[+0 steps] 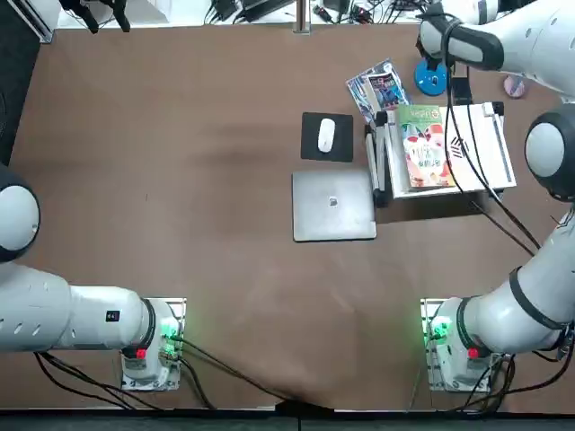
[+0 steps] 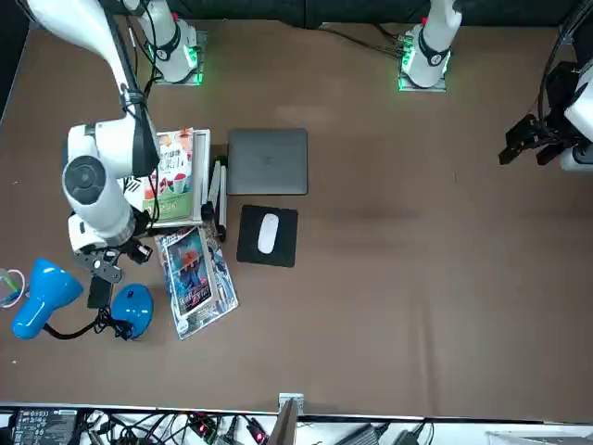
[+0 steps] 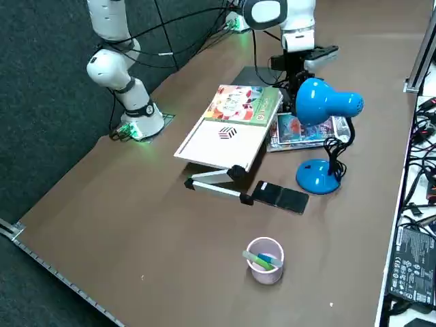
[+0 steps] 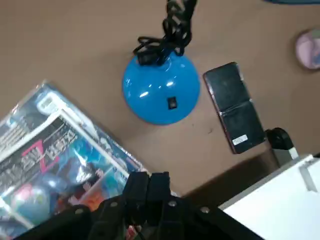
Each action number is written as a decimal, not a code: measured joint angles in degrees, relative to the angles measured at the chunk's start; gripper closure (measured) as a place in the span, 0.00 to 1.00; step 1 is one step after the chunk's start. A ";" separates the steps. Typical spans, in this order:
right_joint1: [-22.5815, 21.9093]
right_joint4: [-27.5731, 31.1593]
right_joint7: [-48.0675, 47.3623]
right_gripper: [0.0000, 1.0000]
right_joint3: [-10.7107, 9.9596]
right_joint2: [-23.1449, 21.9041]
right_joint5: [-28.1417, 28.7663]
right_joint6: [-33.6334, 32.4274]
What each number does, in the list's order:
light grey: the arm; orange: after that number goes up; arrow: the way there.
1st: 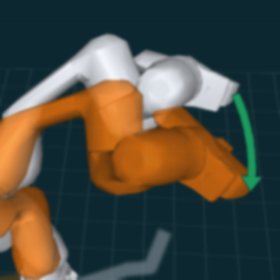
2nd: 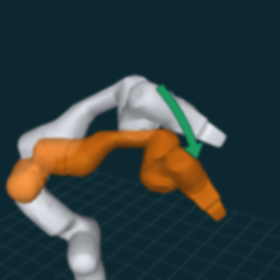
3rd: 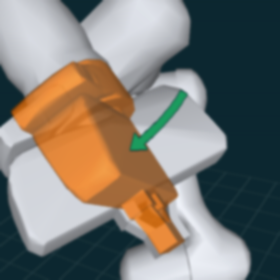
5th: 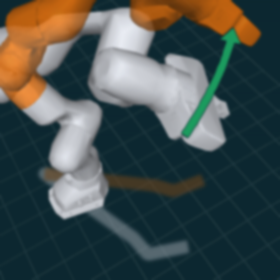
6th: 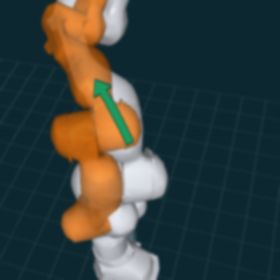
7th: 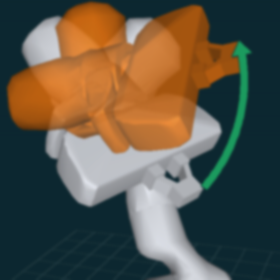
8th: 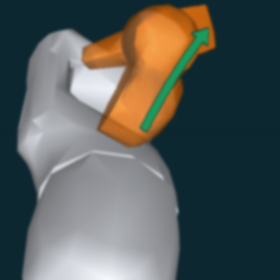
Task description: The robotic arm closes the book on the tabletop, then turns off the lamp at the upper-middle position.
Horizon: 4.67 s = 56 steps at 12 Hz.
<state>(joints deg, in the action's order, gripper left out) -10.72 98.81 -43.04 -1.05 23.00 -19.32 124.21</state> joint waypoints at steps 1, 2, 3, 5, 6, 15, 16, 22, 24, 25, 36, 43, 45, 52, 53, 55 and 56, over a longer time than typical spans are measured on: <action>-0.58 0.13 -3.96 0.99 0.07 0.02 -2.61 0.14; -0.97 0.33 -6.78 0.99 0.11 0.11 -4.61 0.30; -1.13 0.49 -8.23 0.99 0.13 0.32 -5.66 0.92; -1.08 0.56 -9.01 0.99 0.05 0.95 -6.26 2.88; -0.99 0.56 -9.12 0.99 -0.01 1.32 -6.36 4.07; -0.15 0.62 -11.58 0.99 -0.85 5.57 -10.99 11.81; 0.21 0.67 -13.25 0.99 -1.21 6.44 -13.24 13.30; 2.36 1.08 -13.41 0.99 -1.75 8.40 -14.38 17.00; 2.80 1.11 -13.41 0.99 -1.81 8.92 -14.51 17.38; 2.89 1.16 -13.41 0.99 -1.82 9.17 -14.52 17.55; 3.99 1.29 -13.41 0.99 -1.95 11.40 -14.64 19.64; 4.53 1.29 -13.41 0.99 -1.96 12.39 -14.67 21.23; 4.58 1.29 -13.41 0.99 -1.96 12.59 -14.67 22.12; 5.19 1.29 -13.42 0.99 -1.97 13.27 -15.75 24.46; 5.41 1.29 -13.41 0.99 -1.98 13.72 -16.14 25.32; 5.58 1.29 -13.41 0.99 -1.98 14.14 -16.22 25.99; 5.62 1.29 -13.41 0.99 -1.98 14.25 -16.25 26.34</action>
<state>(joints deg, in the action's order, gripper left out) -5.10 100.10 -56.46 -3.03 37.25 -35.57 150.55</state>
